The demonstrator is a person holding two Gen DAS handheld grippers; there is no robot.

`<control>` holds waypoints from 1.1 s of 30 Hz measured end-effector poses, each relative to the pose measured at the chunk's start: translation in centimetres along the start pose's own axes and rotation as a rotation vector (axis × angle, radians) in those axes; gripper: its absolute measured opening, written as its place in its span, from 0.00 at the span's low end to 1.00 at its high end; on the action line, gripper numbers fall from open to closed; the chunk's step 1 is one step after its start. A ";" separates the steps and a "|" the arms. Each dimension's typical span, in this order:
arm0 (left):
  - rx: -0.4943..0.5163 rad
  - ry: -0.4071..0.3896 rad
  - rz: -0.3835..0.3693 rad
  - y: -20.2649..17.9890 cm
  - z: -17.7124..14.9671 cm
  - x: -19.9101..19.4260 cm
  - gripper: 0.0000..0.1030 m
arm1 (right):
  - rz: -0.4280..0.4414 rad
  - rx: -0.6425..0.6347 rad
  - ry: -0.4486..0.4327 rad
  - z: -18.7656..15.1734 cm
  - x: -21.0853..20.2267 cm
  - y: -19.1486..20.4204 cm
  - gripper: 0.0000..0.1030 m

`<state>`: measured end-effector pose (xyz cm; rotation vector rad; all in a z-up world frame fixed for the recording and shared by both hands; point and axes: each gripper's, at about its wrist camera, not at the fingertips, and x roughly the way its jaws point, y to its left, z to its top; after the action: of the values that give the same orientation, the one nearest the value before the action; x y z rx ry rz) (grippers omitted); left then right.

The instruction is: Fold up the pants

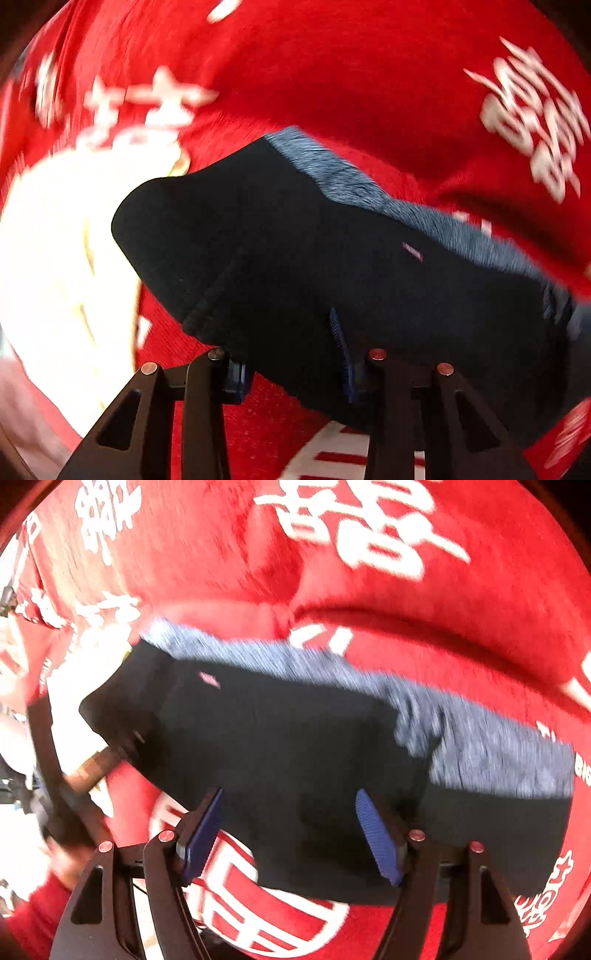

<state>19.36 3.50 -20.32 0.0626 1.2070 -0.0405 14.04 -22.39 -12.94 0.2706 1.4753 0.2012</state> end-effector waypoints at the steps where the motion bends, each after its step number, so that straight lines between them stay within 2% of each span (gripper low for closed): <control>1: 0.027 -0.012 0.020 -0.5 -0.1 -0.2 0.37 | 0.023 -0.010 0.011 1.3 -0.1 0.7 0.75; 5: 0.072 -0.035 0.055 -1.4 -0.2 -0.4 0.37 | 0.134 -0.086 0.136 7.4 1.7 6.0 0.78; 9: 0.133 -0.064 0.097 -2.2 -0.4 -0.7 0.37 | 0.160 -0.189 0.243 11.1 4.7 12.5 0.79; 14: 0.207 -0.102 0.134 -2.6 -1.0 -1.1 0.37 | 0.121 -0.316 0.405 13.1 9.7 20.0 0.80; 17: 0.224 -0.113 0.147 -2.8 -1.2 -1.4 0.37 | 0.019 -0.394 0.458 13.3 12.4 22.8 0.80; 22: 0.240 -0.124 0.165 -3.4 -1.3 -1.7 0.37 | -0.084 -0.415 0.573 12.5 15.5 22.7 0.80; 23: 0.244 -0.119 0.158 -3.6 -1.3 -1.8 0.37 | -0.088 -0.415 0.586 12.2 15.8 22.4 0.78; 24: 0.248 -0.118 0.159 -3.8 -1.4 -1.8 0.37 | -0.047 -0.402 0.583 12.1 15.5 21.9 0.74; 26: 0.254 -0.116 0.153 -4.1 -1.6 -2.2 0.37 | 0.014 -0.371 0.549 12.4 14.2 21.0 0.26; 28: 0.266 -0.128 0.140 -4.5 -1.5 -2.8 0.37 | 0.034 -0.385 0.503 12.3 12.7 20.3 0.19; 33: 0.290 -0.170 0.093 -6.4 -1.1 -5.8 0.37 | 0.151 -0.338 0.364 11.2 7.3 16.4 0.18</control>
<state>15.82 -2.82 -15.44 0.3619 1.0198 -0.1364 26.36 -5.22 -14.08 0.0708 1.7494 0.6417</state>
